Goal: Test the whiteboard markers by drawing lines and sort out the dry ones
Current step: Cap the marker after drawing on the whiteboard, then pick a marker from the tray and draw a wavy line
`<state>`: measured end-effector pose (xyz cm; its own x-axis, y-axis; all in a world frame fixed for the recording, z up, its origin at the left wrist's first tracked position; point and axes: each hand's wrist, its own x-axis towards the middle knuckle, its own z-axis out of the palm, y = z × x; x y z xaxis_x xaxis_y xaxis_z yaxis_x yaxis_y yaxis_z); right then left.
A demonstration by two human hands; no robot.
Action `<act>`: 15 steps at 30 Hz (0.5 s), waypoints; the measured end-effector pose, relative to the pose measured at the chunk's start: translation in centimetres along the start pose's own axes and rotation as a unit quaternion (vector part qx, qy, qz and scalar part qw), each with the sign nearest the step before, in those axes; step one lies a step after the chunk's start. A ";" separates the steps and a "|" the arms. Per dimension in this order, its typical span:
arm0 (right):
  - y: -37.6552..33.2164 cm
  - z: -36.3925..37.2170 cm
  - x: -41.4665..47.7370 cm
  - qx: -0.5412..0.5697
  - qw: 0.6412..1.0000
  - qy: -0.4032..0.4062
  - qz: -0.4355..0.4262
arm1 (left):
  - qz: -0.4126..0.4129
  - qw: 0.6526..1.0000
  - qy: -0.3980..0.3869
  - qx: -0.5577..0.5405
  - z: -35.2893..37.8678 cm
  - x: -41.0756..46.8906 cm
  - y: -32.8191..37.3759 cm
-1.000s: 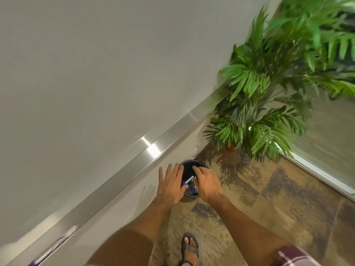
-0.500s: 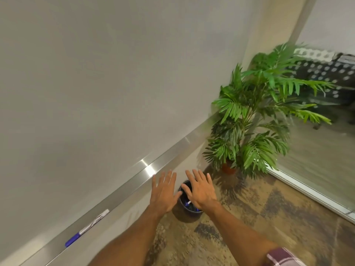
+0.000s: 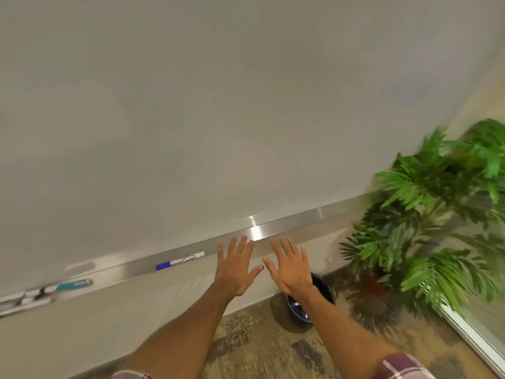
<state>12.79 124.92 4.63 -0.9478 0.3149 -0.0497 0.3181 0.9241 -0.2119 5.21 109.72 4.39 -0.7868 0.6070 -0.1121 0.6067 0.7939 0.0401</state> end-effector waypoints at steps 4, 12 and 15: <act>-2.6 0.1 0.1 0.010 0.998 0.005 -0.064 | -0.071 0.997 0.000 -0.020 -0.5 -2.9 -2.2; -10.6 1.5 -1.2 0.011 0.984 -0.010 -0.178 | -0.197 0.980 0.017 -0.026 0.3 -10.6 -7.8; -14.7 2.2 -2.0 0.009 0.975 -0.021 -0.221 | -0.248 0.968 0.013 -0.022 0.9 -14.1 -10.5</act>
<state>10.01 110.23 5.64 -0.9924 -0.1226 0.0100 -0.1215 0.9634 -0.2391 9.99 92.79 4.64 -0.9831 0.1511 -0.1032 0.1488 0.9884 0.0301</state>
